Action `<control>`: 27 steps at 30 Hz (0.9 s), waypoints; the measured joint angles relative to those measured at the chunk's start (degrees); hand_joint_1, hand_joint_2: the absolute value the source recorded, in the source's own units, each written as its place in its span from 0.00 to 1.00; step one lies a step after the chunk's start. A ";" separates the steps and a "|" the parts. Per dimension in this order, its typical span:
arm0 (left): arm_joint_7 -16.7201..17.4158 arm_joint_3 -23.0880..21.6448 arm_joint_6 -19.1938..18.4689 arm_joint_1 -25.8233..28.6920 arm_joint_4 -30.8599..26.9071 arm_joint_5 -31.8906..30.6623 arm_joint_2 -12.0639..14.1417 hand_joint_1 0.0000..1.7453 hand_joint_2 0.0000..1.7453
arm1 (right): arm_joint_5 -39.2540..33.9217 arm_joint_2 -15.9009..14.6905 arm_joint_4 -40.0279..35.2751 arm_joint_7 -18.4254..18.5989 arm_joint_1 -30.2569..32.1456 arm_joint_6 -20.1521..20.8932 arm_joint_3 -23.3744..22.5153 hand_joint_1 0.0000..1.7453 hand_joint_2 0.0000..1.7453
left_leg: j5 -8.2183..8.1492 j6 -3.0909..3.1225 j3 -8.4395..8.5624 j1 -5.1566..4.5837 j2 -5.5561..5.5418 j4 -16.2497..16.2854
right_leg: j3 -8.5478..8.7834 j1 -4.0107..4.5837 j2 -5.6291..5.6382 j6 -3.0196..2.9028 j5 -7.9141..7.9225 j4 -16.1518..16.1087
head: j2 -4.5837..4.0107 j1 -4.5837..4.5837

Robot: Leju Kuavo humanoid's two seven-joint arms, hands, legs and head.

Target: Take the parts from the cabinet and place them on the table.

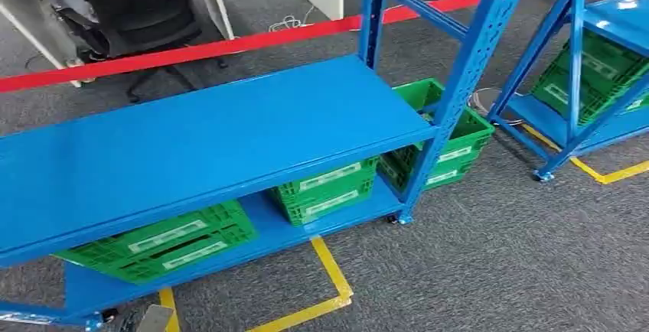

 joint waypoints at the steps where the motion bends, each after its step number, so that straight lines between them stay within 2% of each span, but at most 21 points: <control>1: -0.04 -0.02 0.00 -0.12 0.00 -0.04 0.00 0.00 0.00 | 0.02 0.00 0.00 0.00 0.03 0.00 0.00 0.00 0.00 | -2.00 -0.19 -2.00 0.13 0.44 4.48 | 0.06 0.05 -0.95 -0.13 -0.12 0.00 | 0.00 -0.07; 2: -0.04 -0.02 0.04 -0.13 0.00 -0.04 0.00 0.00 0.00 | 0.02 0.00 -0.02 0.00 0.01 0.00 0.02 0.00 0.00 | -3.17 -0.39 -3.60 0.26 0.62 8.06 | 0.08 0.06 -1.78 -0.13 -0.22 0.01 | 0.00 0.00; 3: -0.04 0.00 0.09 -0.03 0.00 -0.04 0.00 0.00 0.00 | 0.02 0.00 -0.04 0.00 -0.02 0.00 0.00 0.00 0.00 | -3.13 -0.52 -4.18 0.40 0.70 9.52 | 0.18 0.06 -2.59 -0.15 -0.32 0.02 | 0.00 -0.09; 4: -0.04 0.00 0.15 0.12 0.00 -0.02 0.04 0.00 0.00 | 0.02 0.00 -0.04 0.00 -0.04 0.00 0.00 0.00 0.00 | -1.70 -0.58 -3.37 0.51 0.81 8.17 | 0.33 0.05 -3.31 -0.02 -0.45 0.02 | 0.00 -0.07; 6: -0.04 0.02 0.28 0.21 0.00 0.00 0.09 0.00 0.00 | 0.02 0.15 -0.04 0.00 -0.15 0.00 0.00 0.00 0.00 | 3.16 -0.39 1.11 0.51 1.79 -0.37 | 0.85 0.05 -4.62 0.16 -0.76 0.02 | 0.00 -0.09; 7: -0.04 0.02 0.39 0.18 0.00 0.00 0.09 0.00 0.00 | 0.02 0.28 -0.04 0.00 -0.20 0.00 0.00 0.00 0.00 | 5.13 -0.15 3.72 0.45 3.37 -5.29 | 1.19 0.06 -5.24 0.39 -0.98 0.01 | 0.00 -0.07; 8: -0.04 0.00 0.44 0.01 0.00 -0.02 0.07 0.00 0.00 | 0.04 0.31 -0.07 0.00 -0.21 0.00 0.00 0.00 0.00 | 4.10 -0.03 4.57 -0.16 5.00 -6.83 | 1.13 0.55 -5.73 0.81 -1.27 0.12 | 0.00 -0.09; 9: -0.04 0.00 0.57 -0.18 0.00 -0.02 0.04 0.00 0.00 | 0.04 0.33 -0.07 0.00 -0.20 0.00 0.00 0.00 0.00 | 4.12 0.66 4.51 -0.16 4.60 -7.34 | 1.08 0.66 -6.19 1.28 -1.54 0.21 | 0.00 -0.02; 12: -0.04 0.02 0.81 0.35 0.00 -0.07 0.04 0.00 0.00 | 0.04 0.33 -0.13 -0.07 -0.74 0.00 0.00 0.00 0.00 | 4.21 1.69 4.44 -0.26 2.93 -7.67 | 2.26 0.56 -7.80 2.08 -1.63 -0.33 | 0.00 -0.11; 13: -0.04 0.02 0.83 0.46 0.00 -0.07 -0.09 0.00 0.00 | 0.04 0.31 -0.20 -0.07 -0.83 0.00 0.00 0.00 0.00 | 4.52 2.17 4.75 0.16 2.57 -8.01 | 1.74 0.30 -5.64 2.61 -2.33 0.15 | 0.00 -0.05; 14: -0.04 0.04 0.94 0.37 0.00 -0.09 -0.09 0.00 0.00 | 0.07 0.31 -0.24 -0.09 -0.86 -0.02 0.00 0.00 0.00 | 4.57 2.48 4.70 0.23 2.21 -8.02 | 0.93 0.31 -2.87 2.70 -3.79 2.05 | 0.00 0.22; 15: -0.04 0.07 1.01 0.11 0.00 -0.11 0.00 0.00 0.00 | 0.07 0.31 -0.24 -0.11 -0.75 0.00 0.00 0.00 0.00 | 4.62 2.76 4.55 0.24 1.61 -8.01 | -0.89 0.26 -1.54 2.72 -5.81 5.91 | 0.00 0.39; 17: -0.04 0.07 1.05 -0.06 0.00 -0.17 -0.13 0.00 0.00 | 0.11 0.31 -0.33 -0.26 -0.50 -0.02 -0.04 0.00 0.00 | 4.59 2.95 4.44 0.14 0.26 -7.99 | -5.80 0.34 -0.67 2.74 -9.43 15.42 | 0.00 0.48; 18: -0.02 0.09 1.07 0.02 0.02 -0.17 -0.13 0.00 0.00 | 0.11 0.31 -0.39 -0.26 -0.35 -0.02 -0.04 0.00 0.00 | 4.58 2.95 4.49 0.11 -0.50 -7.99 | -7.18 0.35 -0.62 2.72 -9.45 17.47 | 0.00 0.46; 19: -0.02 0.09 1.07 0.09 0.02 -0.17 -0.17 0.00 0.00 | 0.13 0.31 -0.48 -0.24 -0.29 -0.02 -0.04 0.00 0.00 | 4.58 2.94 4.55 0.10 -1.20 -7.97 | -7.30 0.35 -0.61 2.61 -8.10 16.76 | 0.00 0.44; 20: 0.00 0.09 1.13 0.10 0.02 -0.20 -0.17 0.00 0.00 | 0.15 0.31 -0.50 -0.11 -0.23 -0.02 -0.07 0.00 0.00 | 4.56 2.92 4.60 0.11 -2.02 -7.94 | -6.37 0.35 -0.50 2.45 -5.65 13.90 | 0.00 0.48; 21: 0.02 0.09 1.22 0.09 0.02 -0.28 -0.20 0.00 0.00 | 0.17 0.31 -0.57 -0.09 -0.23 -0.02 -0.07 0.00 0.00 | 4.52 2.84 4.73 0.11 -2.80 -7.93 | -4.50 0.34 -0.16 2.27 -2.72 9.29 | 0.00 0.46; 22: 0.04 0.11 1.35 0.08 0.02 -0.48 -0.26 0.00 0.00 | 0.17 0.31 -0.59 -0.09 -0.23 -0.02 -0.07 0.00 0.00 | 4.41 2.66 4.85 0.13 -3.56 -7.89 | -2.20 0.28 1.39 1.99 0.22 3.76 | 0.00 0.48; 23: 0.04 0.11 1.40 0.02 0.02 -0.57 -0.31 0.00 0.00 | 0.17 0.31 -0.66 -0.09 -0.25 -0.02 -0.07 0.00 0.00 | 4.34 2.38 4.73 0.02 -4.07 -7.79 | -1.16 0.14 4.30 1.66 -0.02 1.53 | 0.00 0.39; 25: 0.07 0.11 1.57 -0.08 0.02 -0.61 -0.28 0.00 0.00 | 0.20 0.31 -0.70 -1.01 -0.22 0.02 -0.07 0.00 0.00 | 4.51 1.57 4.19 0.17 -5.25 -7.59 | -0.28 0.20 3.69 1.56 -0.16 0.52 | 0.00 0.37; 27: 0.13 0.11 1.64 0.22 0.02 -0.63 -0.28 0.00 0.00 | 0.20 0.31 -0.72 -0.90 -0.34 0.02 -0.07 0.00 0.00 | 4.80 0.76 4.03 0.45 -6.44 -7.86 | -0.21 0.39 2.65 1.07 -0.02 0.44 | 0.00 0.41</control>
